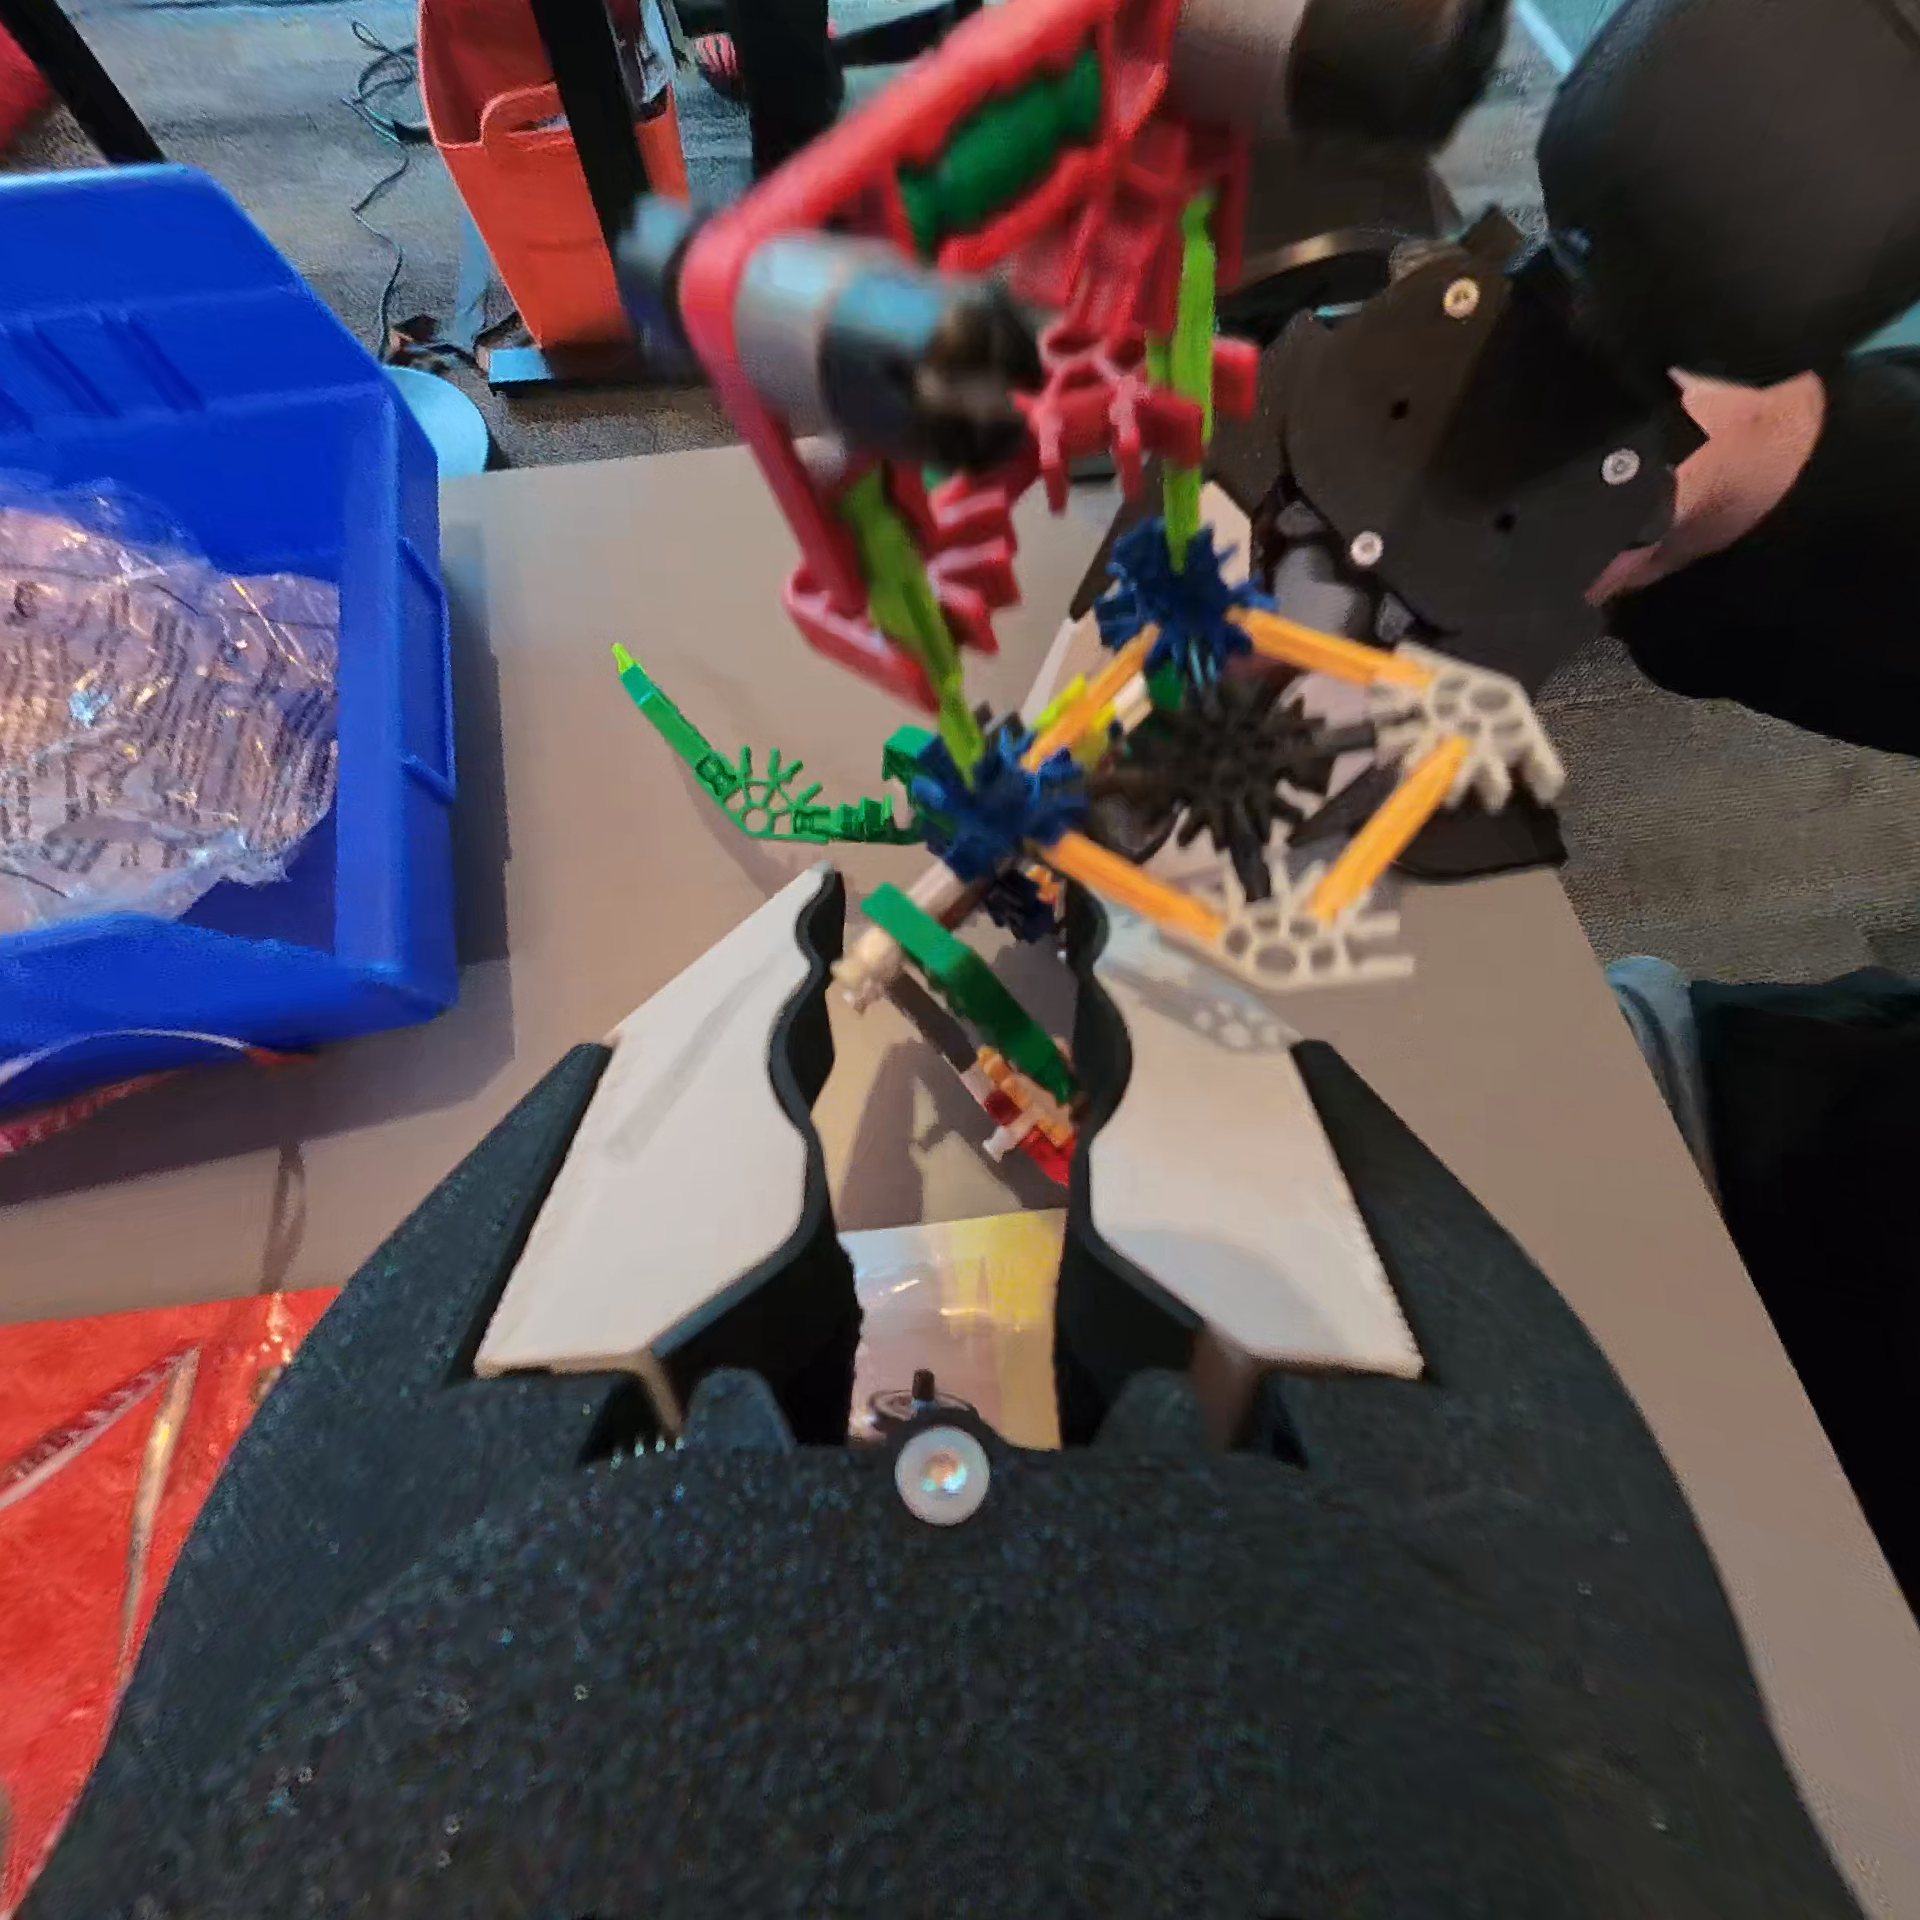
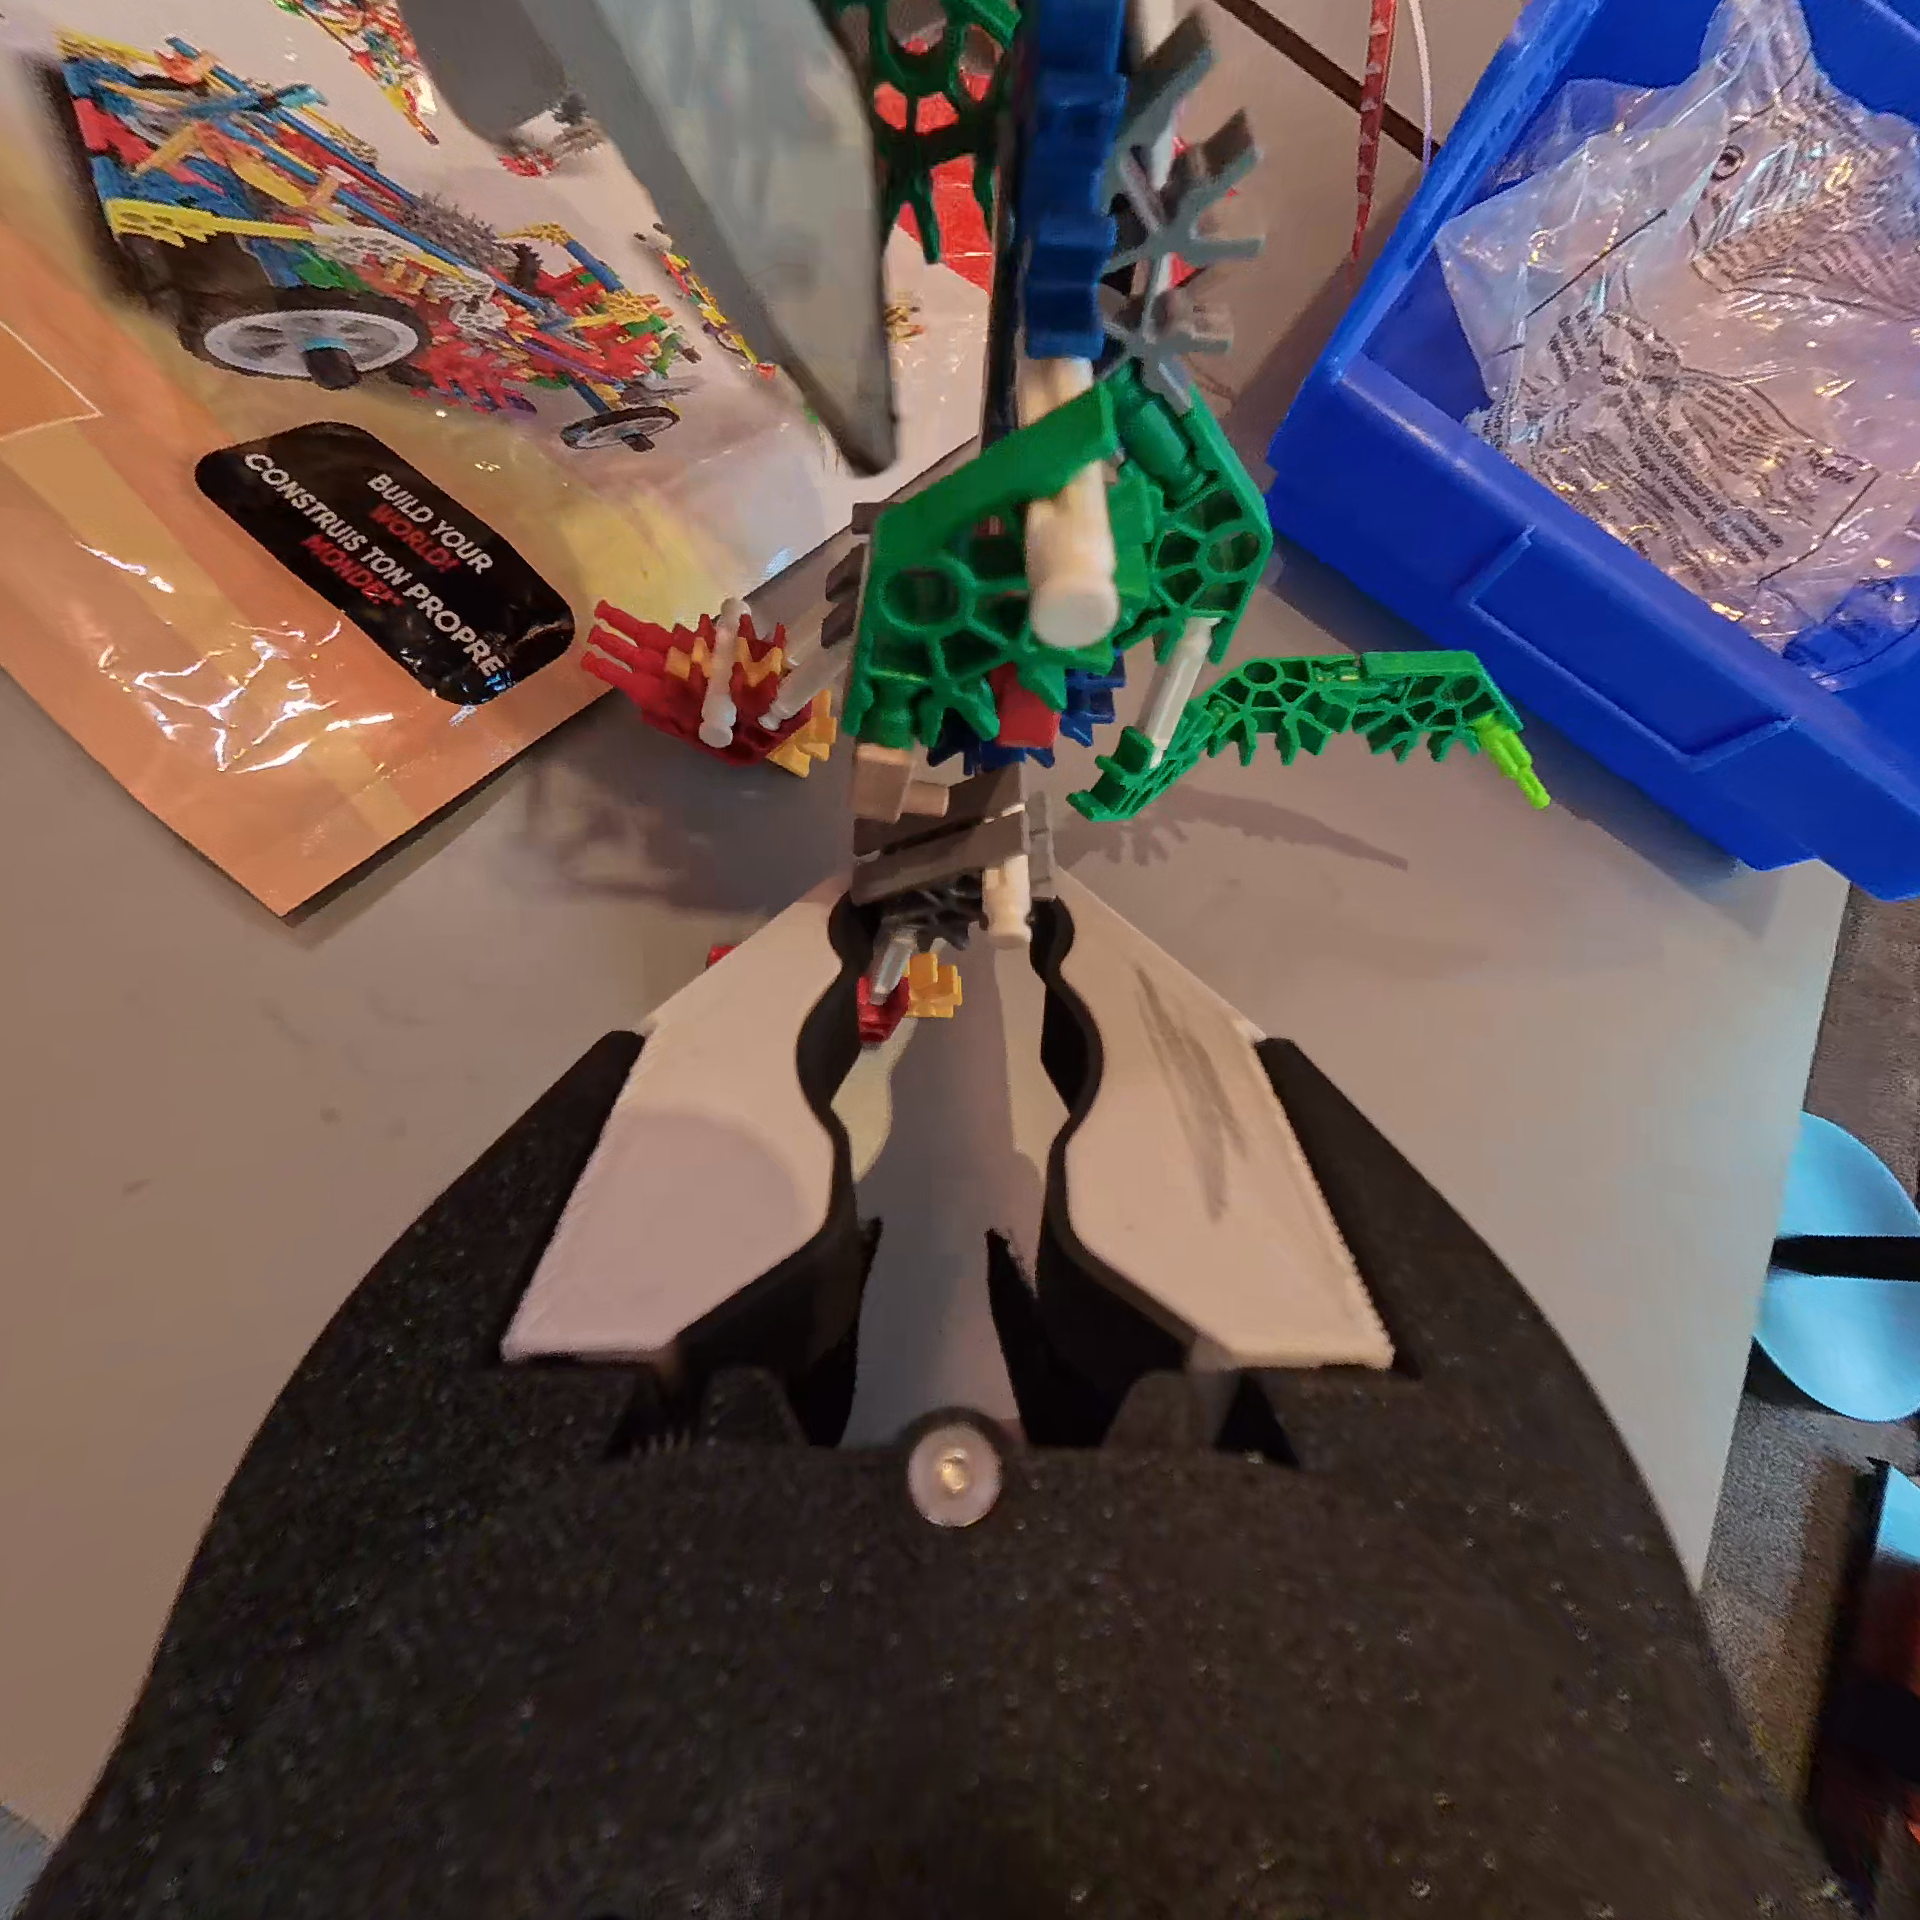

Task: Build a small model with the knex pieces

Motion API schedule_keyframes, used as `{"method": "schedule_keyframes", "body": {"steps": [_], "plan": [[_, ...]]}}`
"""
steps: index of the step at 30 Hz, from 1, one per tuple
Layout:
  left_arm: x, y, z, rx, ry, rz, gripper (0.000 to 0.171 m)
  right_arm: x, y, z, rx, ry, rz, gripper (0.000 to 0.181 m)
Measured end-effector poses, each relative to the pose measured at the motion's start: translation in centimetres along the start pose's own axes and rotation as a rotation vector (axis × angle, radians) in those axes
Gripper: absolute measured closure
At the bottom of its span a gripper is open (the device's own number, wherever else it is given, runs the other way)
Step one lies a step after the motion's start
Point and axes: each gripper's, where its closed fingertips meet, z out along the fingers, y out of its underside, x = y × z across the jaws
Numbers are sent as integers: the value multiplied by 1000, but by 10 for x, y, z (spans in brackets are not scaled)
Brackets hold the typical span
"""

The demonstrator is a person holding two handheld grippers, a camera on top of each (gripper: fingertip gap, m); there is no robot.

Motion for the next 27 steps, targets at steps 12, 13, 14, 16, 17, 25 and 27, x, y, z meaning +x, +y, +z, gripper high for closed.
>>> {"method": "schedule_keyframes", "body": {"steps": [12, 13, 14, 16, 17, 25, 27], "plan": [[-1, 52, 20, -25, -9, 113, 141, -5, 1, 2, 6, -58, 43, 153], [-1, 48, 20, 2, -24, 120, 142, -4, 2, 2, 8, -57, 54, 153], [1, 42, 19, 36, -25, 113, 144, -4, 2, 1, 11, -58, 59, 153], [-2, 36, 18, 53, -74, 138, 151, -3, 2, 1, 15, -48, 62, 153], [-4, 35, 19, 60, -100, 163, 156, -4, 1, 1, 11, -48, 55, 153], [-6, 22, 17, 135, -212, 263, 170, 2, -4, 2, 43, 28, 60, 153], [-6, 19, 17, 148, -242, 283, 169, 1, -4, 3, 46, 27, 72, 153]]}}
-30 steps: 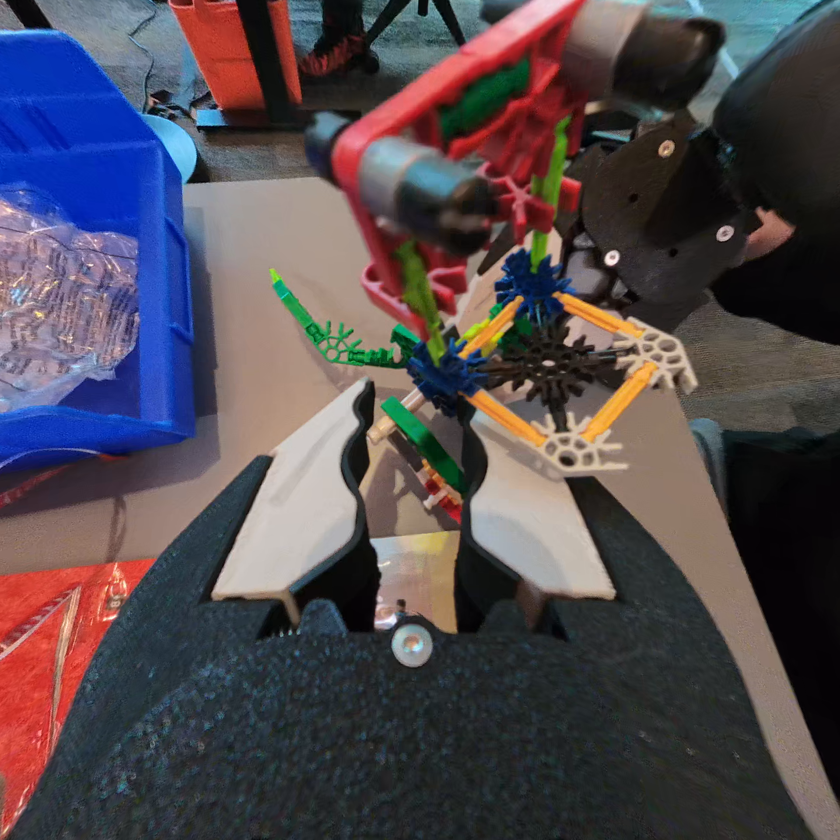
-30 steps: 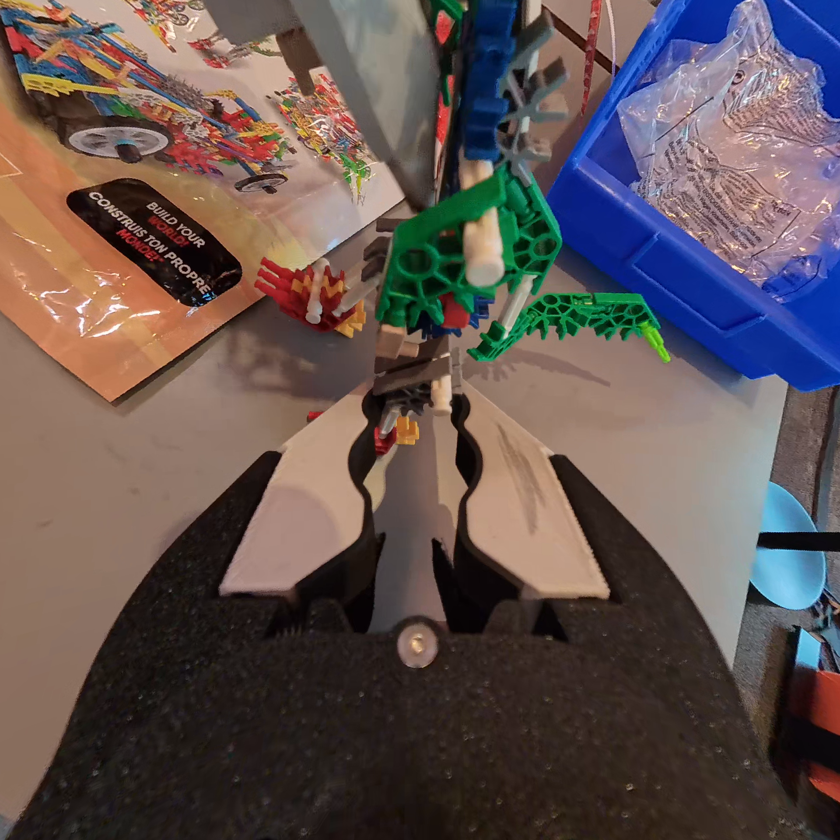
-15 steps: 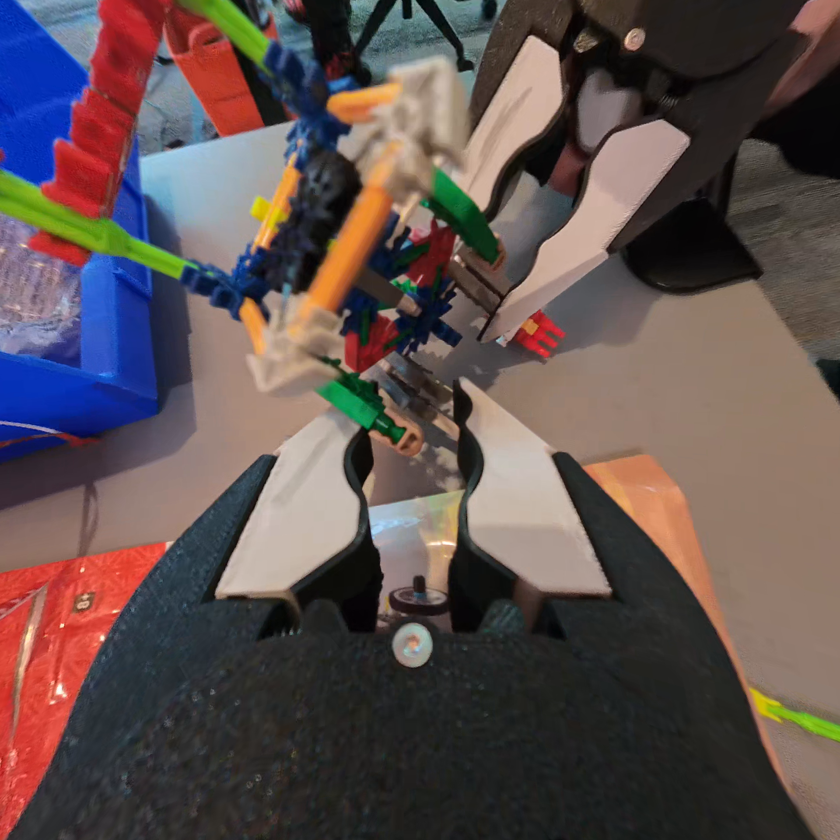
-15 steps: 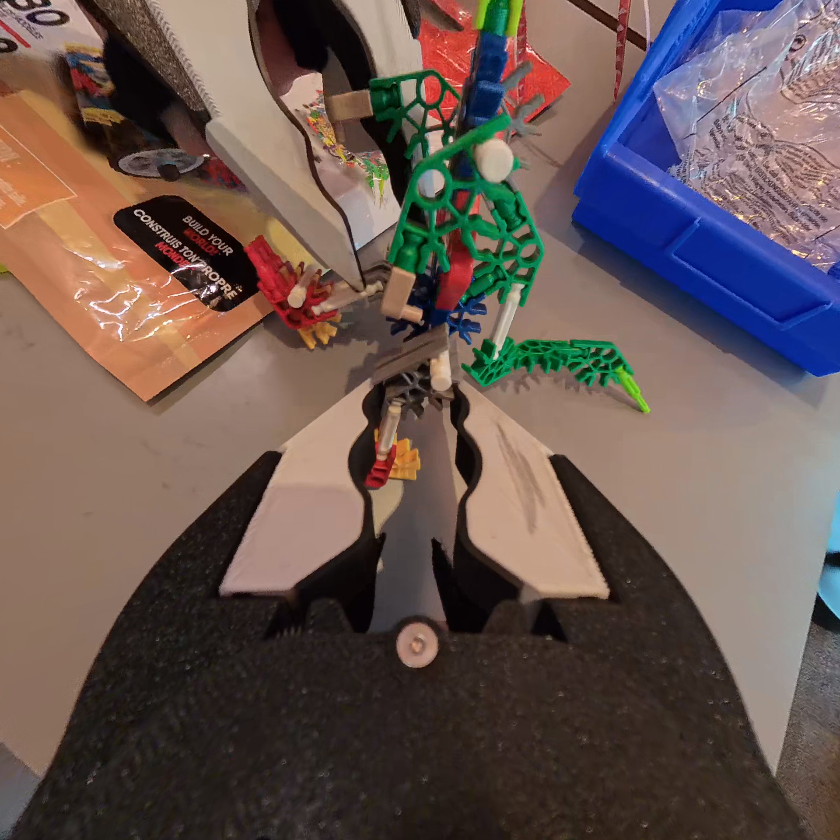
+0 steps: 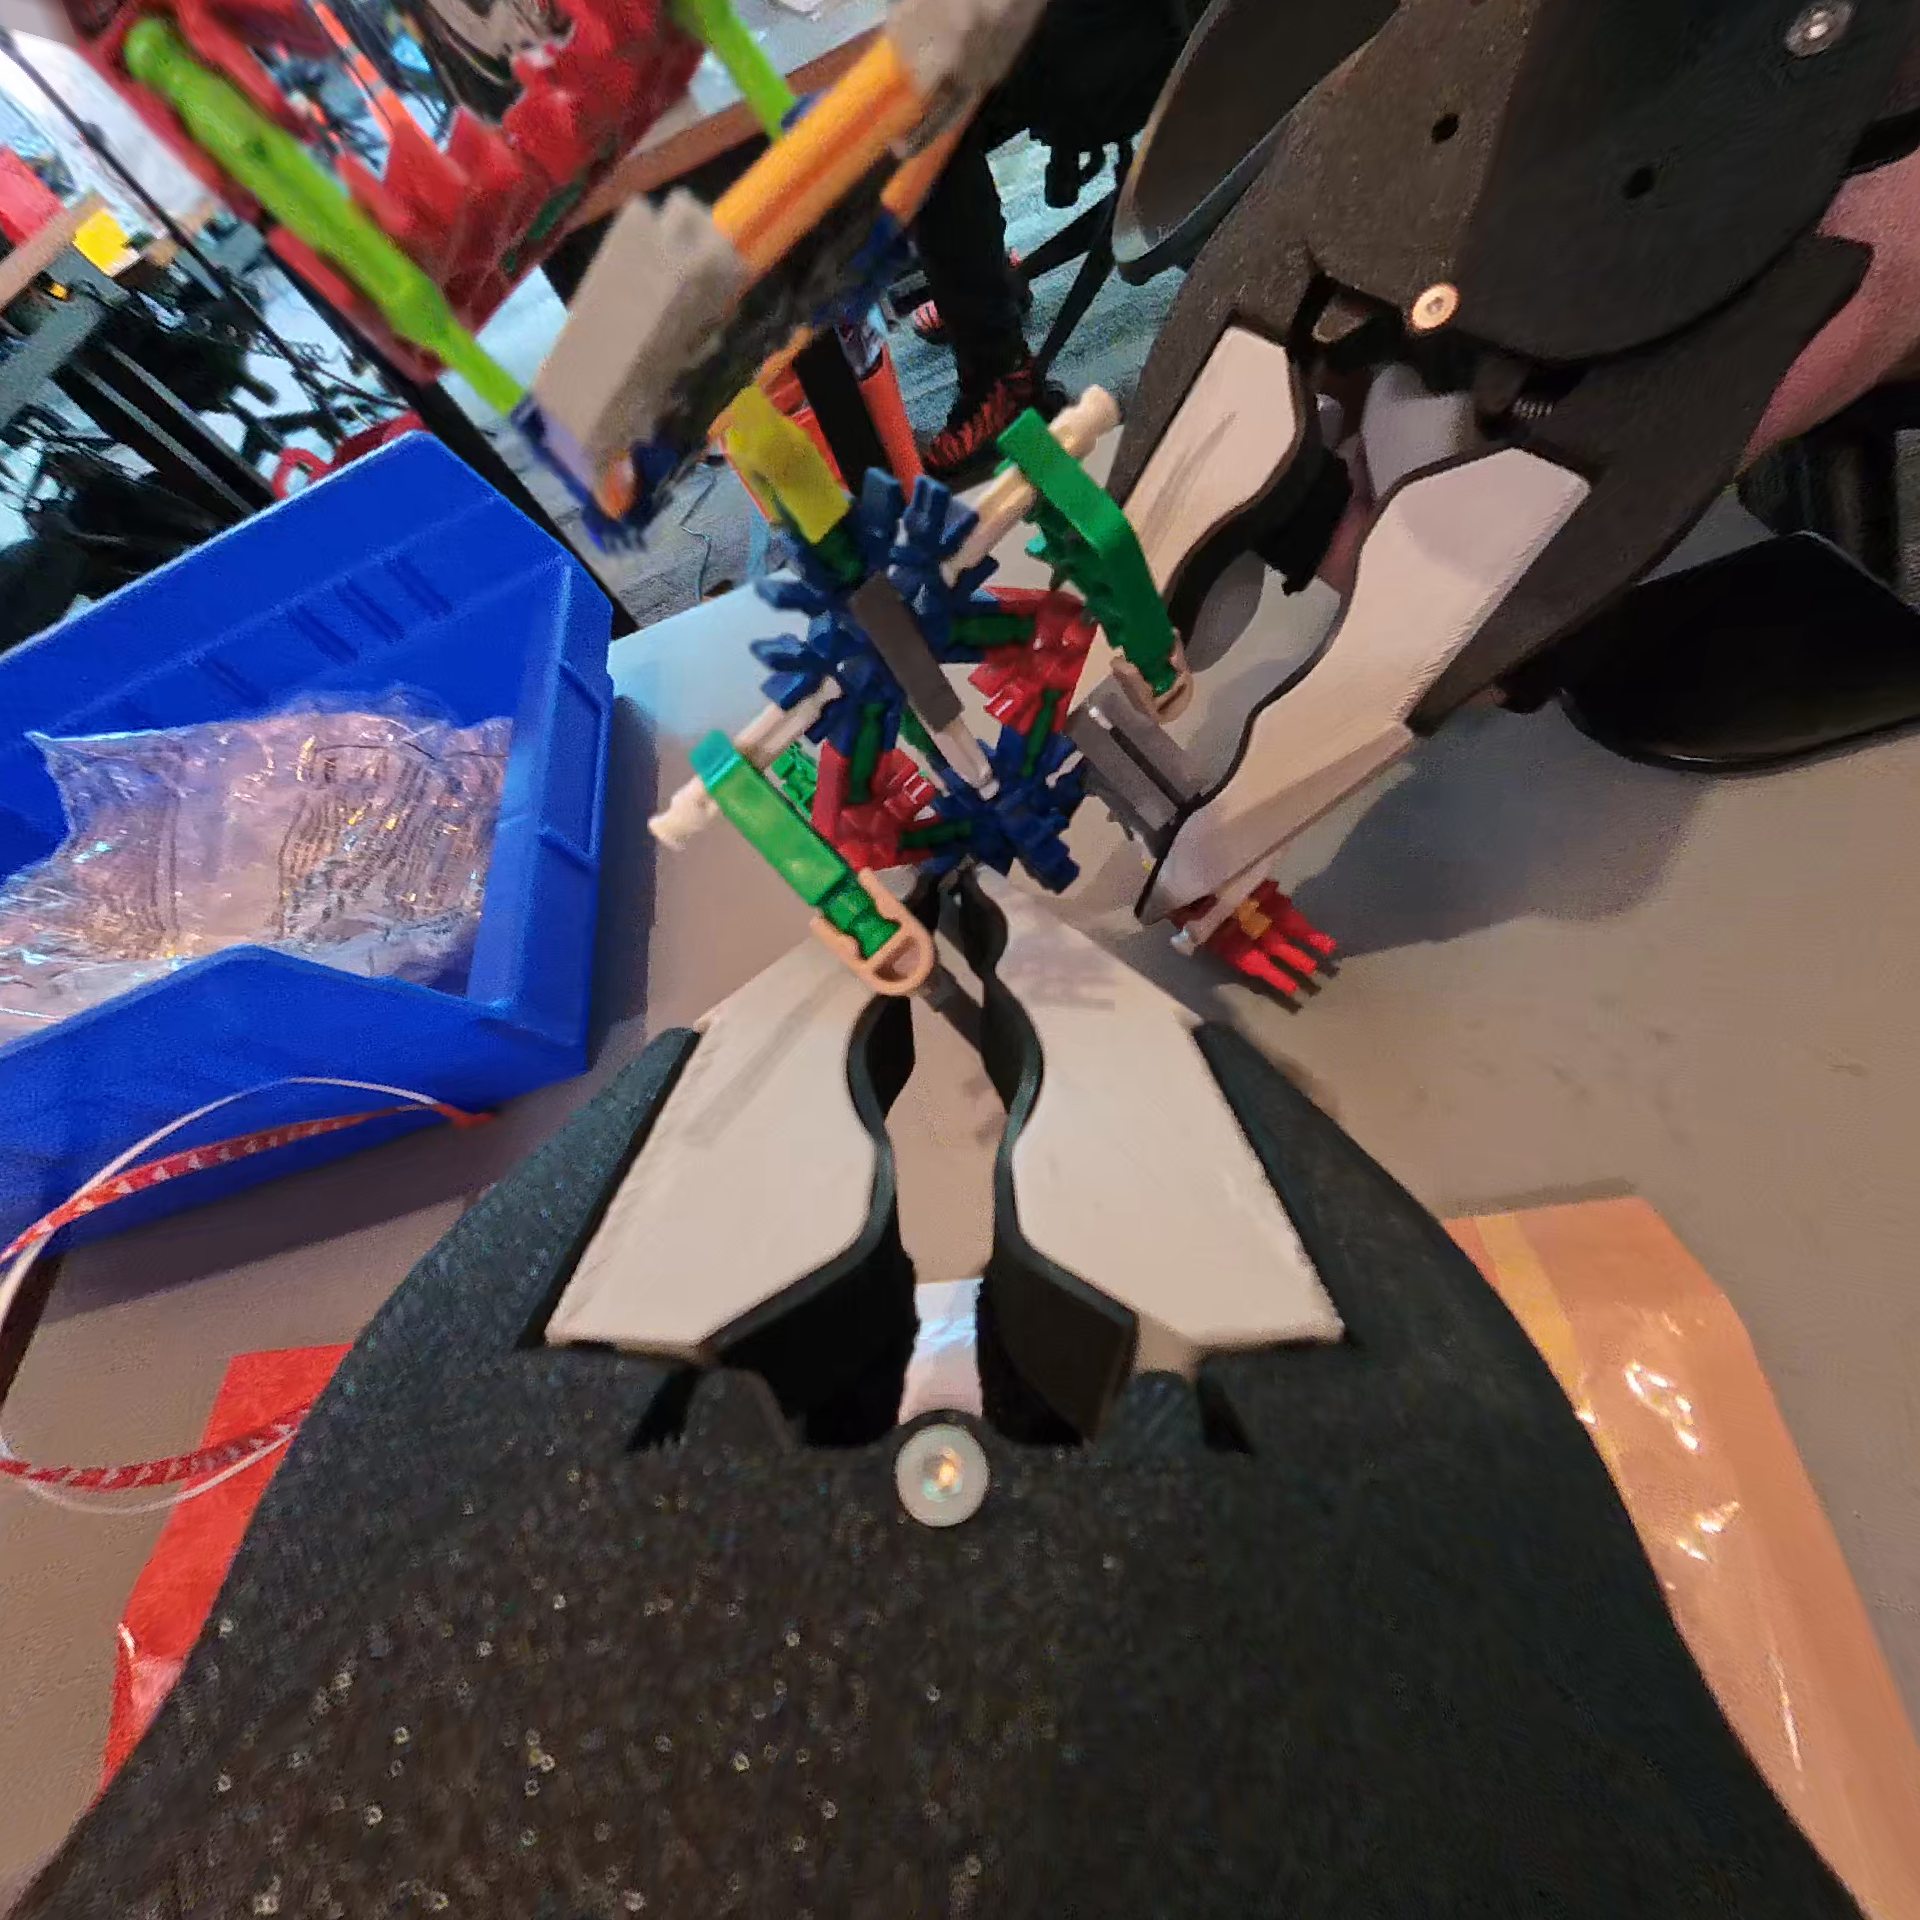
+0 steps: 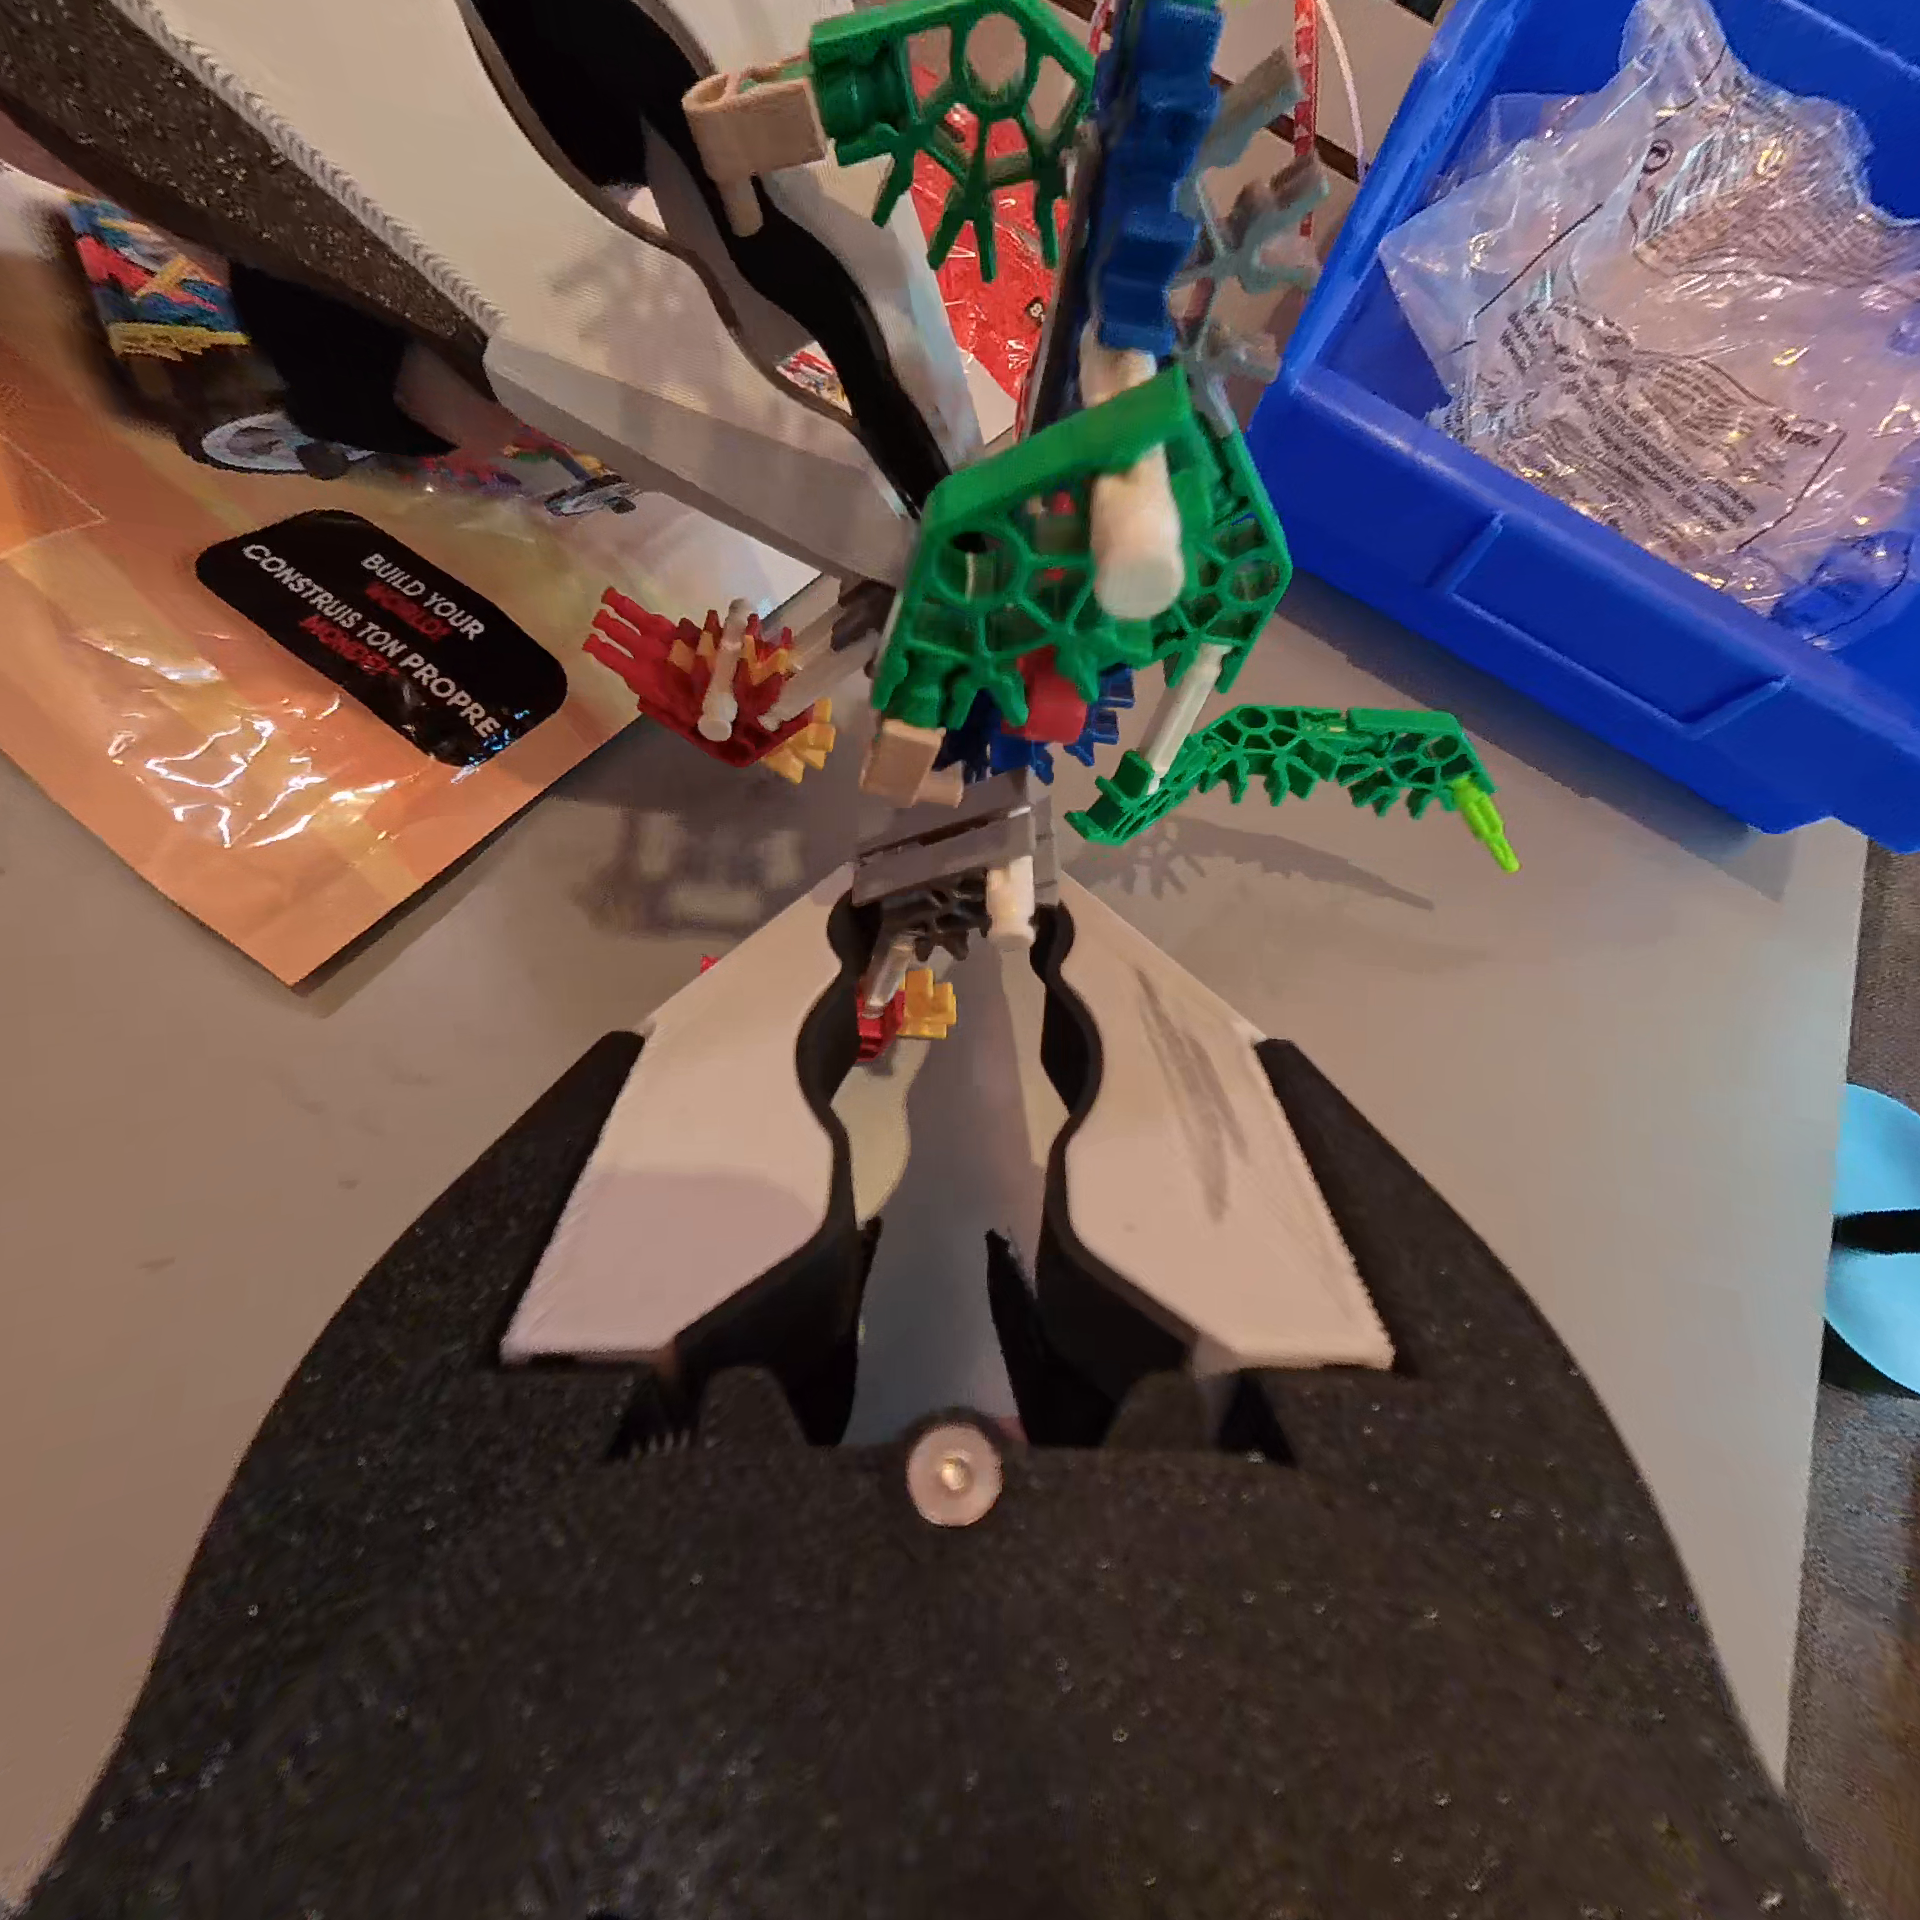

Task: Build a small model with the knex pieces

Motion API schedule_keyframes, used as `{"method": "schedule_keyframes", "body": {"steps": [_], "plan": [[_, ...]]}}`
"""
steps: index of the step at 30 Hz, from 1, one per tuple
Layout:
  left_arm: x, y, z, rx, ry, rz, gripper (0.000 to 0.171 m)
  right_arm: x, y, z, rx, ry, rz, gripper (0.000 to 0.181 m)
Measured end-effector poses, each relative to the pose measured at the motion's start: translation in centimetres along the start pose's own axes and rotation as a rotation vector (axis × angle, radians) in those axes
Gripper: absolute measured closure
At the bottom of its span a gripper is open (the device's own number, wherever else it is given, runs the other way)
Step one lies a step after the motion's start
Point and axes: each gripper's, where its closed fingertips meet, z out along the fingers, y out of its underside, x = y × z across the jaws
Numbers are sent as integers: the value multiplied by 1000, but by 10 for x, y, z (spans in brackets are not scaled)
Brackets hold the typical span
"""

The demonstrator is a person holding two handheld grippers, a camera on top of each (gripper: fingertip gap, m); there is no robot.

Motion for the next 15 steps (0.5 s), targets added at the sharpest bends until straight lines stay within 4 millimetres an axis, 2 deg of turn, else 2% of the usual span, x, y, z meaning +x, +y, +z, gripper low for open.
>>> {"method": "schedule_keyframes", "body": {"steps": [5, 8, 11, 15], "plan": [[-1, -4, -1, 14, -59, 27, 160, 2, -3, 1, 11, 12, 6, 153], [0, -4, -1, 28, -106, 113, 158, 1, -6, 0, 34, -4, 57, 153], [0, 8, 1, -17, -141, 204, 159, -2, -1, 4, 9, -10, 61, 154], [2, 15, -1, -33, -132, 213, 154, -3, -1, 4, 15, 9, 36, 154]]}}
